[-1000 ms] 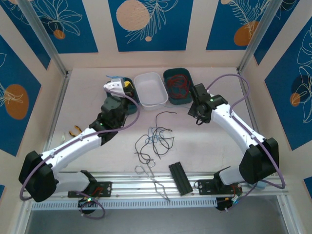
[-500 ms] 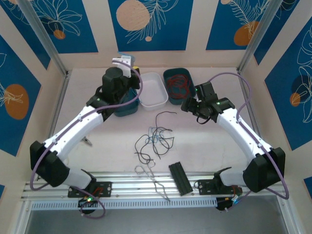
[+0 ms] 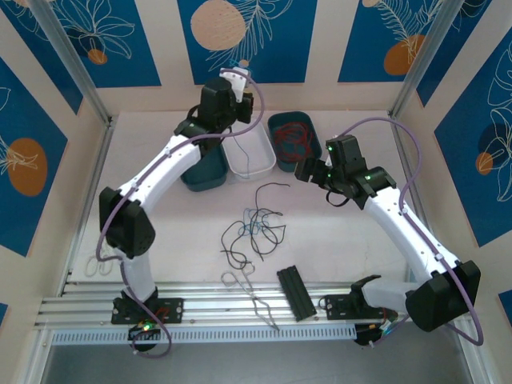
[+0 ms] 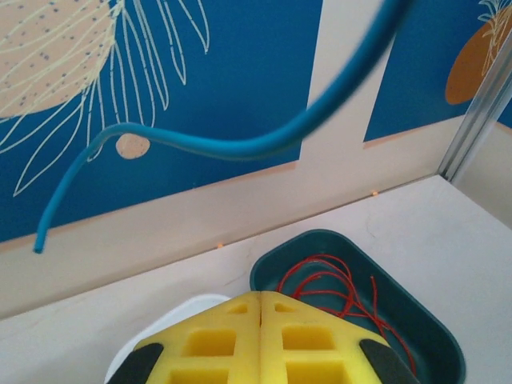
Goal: Untangle the cables
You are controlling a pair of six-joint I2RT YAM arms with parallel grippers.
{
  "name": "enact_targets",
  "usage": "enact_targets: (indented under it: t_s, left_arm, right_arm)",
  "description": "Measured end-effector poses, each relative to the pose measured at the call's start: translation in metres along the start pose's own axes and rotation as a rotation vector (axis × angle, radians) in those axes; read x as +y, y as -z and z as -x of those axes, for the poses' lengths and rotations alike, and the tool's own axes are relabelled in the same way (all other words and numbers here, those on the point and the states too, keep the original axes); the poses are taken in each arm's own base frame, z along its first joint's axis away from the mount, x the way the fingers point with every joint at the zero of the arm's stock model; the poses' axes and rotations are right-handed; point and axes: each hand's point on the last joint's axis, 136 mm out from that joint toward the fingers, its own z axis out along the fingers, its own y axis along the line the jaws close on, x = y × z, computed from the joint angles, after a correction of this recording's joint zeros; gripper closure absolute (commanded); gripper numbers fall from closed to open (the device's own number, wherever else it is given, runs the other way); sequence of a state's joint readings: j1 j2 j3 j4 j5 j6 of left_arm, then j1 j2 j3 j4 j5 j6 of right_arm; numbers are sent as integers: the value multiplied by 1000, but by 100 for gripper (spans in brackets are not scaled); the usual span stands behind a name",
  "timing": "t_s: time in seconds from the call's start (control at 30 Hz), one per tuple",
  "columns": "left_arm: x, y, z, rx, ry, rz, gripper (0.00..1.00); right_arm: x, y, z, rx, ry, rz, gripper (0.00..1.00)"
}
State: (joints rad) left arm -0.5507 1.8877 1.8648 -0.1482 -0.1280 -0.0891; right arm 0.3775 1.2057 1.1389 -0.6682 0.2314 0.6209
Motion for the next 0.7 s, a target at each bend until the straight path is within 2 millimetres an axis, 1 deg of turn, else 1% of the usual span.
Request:
enact_targets:
  t_s: [0.1,0.2,0.3,0.53,0.7]
  left_arm:
    - [1,-18,0,11,-32,11,100]
    - [4,-33,-10,40,-64,29,100]
    - [9,-47,-27,80,-91,48,100]
    - [22,-78,-73,167,-159,86,100]
    - [30,-97,-98,220,-207,92,100]
  right_arm:
    - [-2,0,0,-1,3,-7,11]
    - [-3,0,1,-6,4,-14,11]
    - [-4,0,1,-10,4,-21,11]
    - [-4,-1,1,-10,4,-21,11]
    - [-4,-2,2,-10,3,-21,11]
